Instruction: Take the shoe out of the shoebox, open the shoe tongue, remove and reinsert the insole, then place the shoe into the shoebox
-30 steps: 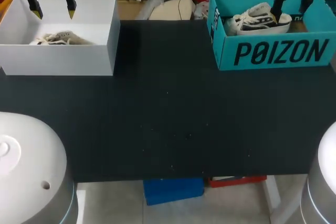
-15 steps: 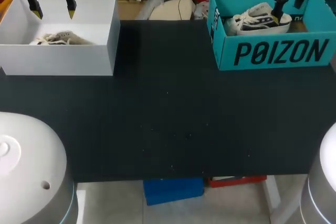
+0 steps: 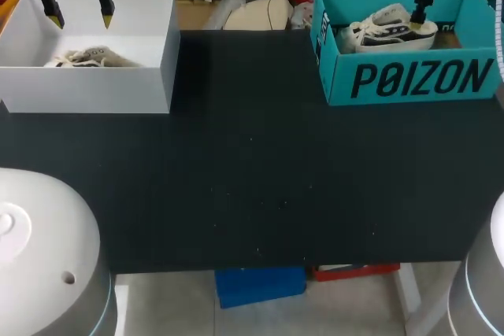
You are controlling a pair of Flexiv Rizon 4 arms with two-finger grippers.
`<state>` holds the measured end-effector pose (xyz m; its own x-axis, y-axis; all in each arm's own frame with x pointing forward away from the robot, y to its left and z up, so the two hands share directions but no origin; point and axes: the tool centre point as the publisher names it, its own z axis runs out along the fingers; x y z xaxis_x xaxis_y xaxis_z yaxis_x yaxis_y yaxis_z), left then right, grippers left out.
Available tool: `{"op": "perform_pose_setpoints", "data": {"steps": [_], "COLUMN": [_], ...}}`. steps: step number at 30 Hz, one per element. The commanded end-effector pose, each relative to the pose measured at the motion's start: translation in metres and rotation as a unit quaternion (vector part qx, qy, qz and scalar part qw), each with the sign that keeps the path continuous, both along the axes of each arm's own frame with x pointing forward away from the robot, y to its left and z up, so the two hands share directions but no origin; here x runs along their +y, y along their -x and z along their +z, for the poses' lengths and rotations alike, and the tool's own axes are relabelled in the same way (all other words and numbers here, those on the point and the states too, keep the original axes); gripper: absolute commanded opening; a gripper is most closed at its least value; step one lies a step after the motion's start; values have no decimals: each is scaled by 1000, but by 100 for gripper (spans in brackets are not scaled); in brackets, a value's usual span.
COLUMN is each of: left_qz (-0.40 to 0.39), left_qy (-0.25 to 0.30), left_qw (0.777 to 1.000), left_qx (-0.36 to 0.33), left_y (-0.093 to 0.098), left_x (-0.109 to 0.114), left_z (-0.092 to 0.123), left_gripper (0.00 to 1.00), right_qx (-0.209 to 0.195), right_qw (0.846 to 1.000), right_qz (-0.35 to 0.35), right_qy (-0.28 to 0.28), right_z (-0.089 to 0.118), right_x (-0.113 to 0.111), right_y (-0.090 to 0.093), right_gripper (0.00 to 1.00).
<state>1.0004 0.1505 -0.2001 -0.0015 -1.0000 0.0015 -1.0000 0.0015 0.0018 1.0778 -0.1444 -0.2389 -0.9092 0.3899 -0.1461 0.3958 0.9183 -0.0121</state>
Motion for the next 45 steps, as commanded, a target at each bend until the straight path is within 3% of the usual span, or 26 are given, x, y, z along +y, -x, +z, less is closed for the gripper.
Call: {"op": "perform_pose_setpoints", "data": {"steps": [1, 2, 3, 5, 6, 8, 11, 15, 17, 21, 22, 23, 29, 45], "left_qz": [0, 0, 0, 0, 0, 0, 0, 0, 0, 0, 0, 0, 0, 0], "left_qy": [0, 0, 0, 0, 0, 0, 0, 0, 0, 0, 0, 0, 0, 0], "left_qw": [1000, 1000, 1000, 1000, 1000, 1000, 1000, 1000, 1000, 1000, 1000, 1000, 1000, 1000], "left_qx": [0, 0, 0, 0, 0, 0, 0, 0, 0, 0, 0, 0, 0, 0], "left_y": [0, 0, 0, 0, 0, 0, 0, 0, 0, 0, 0, 0, 0, 0], "left_x": [0, 0, 0, 0, 0, 0, 0, 0, 0, 0, 0, 0, 0, 0], "left_z": [0, 0, 0, 0, 0, 0, 0, 0, 0, 0, 0, 0, 0, 0], "left_gripper": [100, 100, 100, 100, 100, 100, 100, 100, 100, 100, 100, 100, 100, 100], "right_qx": [20, 16, 15, 10, 8, 7, 10, 14, 16, 17, 18, 18, 19, 22], "right_qw": [995, 994, 993, 991, 989, 987, 986, 985, 984, 984, 984, 984, 983, 980], "right_qz": [95, 106, 117, 135, 146, 160, 168, 175, 177, 180, 179, 180, 184, 197], "right_qy": [-10, -8, -8, -3, -2, -3, 2, 3, 3, 6, 6, 4, 3, 12], "right_z": [-18, -21, -25, -33, -37, -44, -56, -71, -78, -91, -94, -96, -112, -161], "right_x": [-3, -3, -3, -4, -5, -6, -10, -14, -15, -15, -14, -14, -9, -12], "right_y": [-38, -42, -48, -57, -61, -69, -79, -88, -92, -100, -103, -105, -112, -123], "right_gripper": [67, 81, 79, 85, 78, 75, 49, 51, 58, 58, 56, 49, 40, 33]}}
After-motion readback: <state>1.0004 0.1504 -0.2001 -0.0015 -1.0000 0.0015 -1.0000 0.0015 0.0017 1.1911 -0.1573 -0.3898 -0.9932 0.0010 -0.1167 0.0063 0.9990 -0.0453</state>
